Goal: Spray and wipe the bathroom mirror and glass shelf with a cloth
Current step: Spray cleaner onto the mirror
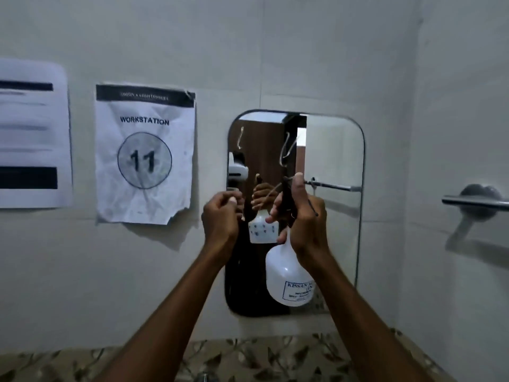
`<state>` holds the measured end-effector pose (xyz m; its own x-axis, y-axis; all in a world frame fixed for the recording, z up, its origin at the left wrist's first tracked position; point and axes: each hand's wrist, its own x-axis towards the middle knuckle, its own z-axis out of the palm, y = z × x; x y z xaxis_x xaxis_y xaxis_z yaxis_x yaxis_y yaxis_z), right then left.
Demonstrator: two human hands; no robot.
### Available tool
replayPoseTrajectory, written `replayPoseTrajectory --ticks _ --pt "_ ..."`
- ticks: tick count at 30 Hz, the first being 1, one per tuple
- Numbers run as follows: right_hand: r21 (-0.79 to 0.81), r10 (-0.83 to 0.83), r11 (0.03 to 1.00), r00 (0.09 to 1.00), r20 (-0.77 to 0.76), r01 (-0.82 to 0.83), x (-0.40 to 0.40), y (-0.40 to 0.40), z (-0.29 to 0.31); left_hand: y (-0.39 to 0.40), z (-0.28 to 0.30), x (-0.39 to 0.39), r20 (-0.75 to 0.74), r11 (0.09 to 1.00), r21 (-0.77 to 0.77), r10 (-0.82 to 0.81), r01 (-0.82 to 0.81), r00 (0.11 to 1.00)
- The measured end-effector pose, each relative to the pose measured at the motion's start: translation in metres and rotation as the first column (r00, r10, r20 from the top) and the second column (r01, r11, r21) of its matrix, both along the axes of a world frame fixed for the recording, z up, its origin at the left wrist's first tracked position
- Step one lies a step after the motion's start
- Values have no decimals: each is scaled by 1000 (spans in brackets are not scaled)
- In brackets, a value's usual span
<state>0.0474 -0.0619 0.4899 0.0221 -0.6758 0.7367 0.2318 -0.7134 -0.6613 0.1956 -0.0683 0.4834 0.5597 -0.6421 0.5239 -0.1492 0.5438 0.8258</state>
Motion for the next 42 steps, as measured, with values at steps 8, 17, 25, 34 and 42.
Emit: replayPoseTrajectory --ticks 8,17,25,34,42 --pt "64 129 988 983 134 -139 -1 -12 44 -31 46 -3 -12 967 37 251 -251 968" --pt "-31 27 999 994 107 -24 10 -32 61 -26 52 7 -147 980 49 197 -191 969" --pt "0 67 998 998 9 -67 6 -45 53 -25 52 19 -185 1000 -21 17 -21 983" --pt "-10 46 999 989 139 -46 -20 -42 53 -18 52 16 -202 998 -51 -50 41 978" --pt "63 33 997 970 243 -50 -59 -48 65 -14 51 16 -194 998 -40 -63 56 979"
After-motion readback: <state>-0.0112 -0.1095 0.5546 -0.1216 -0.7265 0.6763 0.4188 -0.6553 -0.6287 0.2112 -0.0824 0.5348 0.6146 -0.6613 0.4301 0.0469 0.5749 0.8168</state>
